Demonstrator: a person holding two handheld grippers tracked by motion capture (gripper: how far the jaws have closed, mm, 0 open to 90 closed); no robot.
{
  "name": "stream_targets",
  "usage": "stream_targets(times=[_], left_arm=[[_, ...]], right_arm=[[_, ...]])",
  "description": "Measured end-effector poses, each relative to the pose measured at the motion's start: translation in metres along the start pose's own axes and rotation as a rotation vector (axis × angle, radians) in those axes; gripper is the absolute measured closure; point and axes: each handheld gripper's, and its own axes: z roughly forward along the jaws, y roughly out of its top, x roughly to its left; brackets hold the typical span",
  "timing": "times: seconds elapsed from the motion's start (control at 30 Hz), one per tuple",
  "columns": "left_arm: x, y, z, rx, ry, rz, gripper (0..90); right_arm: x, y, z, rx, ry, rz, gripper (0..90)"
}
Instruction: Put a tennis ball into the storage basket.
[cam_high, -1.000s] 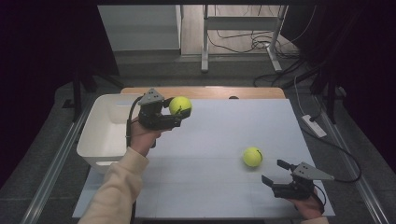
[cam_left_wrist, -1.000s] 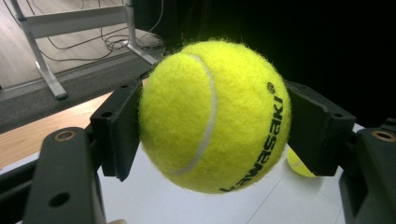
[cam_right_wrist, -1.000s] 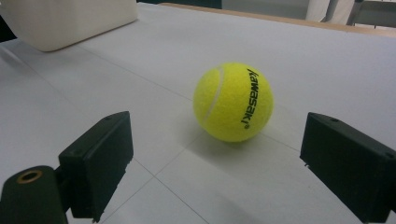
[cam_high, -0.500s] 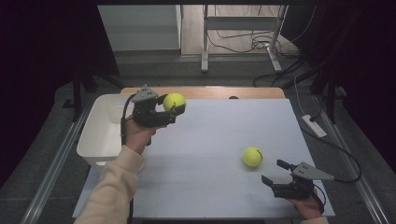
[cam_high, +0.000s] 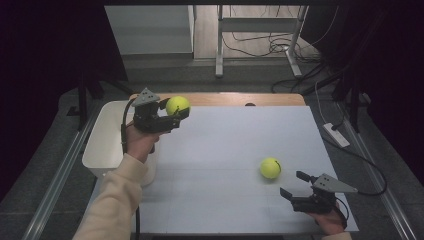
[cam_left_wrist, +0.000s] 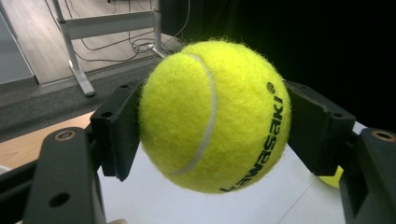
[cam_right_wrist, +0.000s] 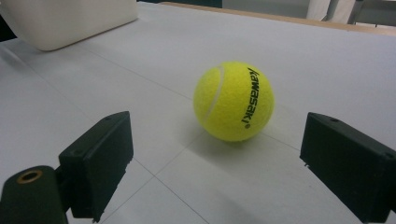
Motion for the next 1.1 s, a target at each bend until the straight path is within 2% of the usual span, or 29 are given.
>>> stream_targets(times=[0.63, 0.83, 1.1], left_arm=[[0.028, -0.004, -0.01, -0.002, 0.087, -0.048, 26.7], [0.037, -0.005, -0.013, -0.003, 0.108, -0.076, 26.7], [0.048, -0.007, -0.014, 0.012, 0.148, -0.088, 26.7]], right_arm=[[0.0, 0.0, 0.0, 0.0, -0.001, -0.001, 9.5], [0.0, 0.0, -0.001, -0.007, -0.004, 0.003, 9.5], [0.0, 0.0, -0.001, -0.004, -0.001, -0.001, 9.5]])
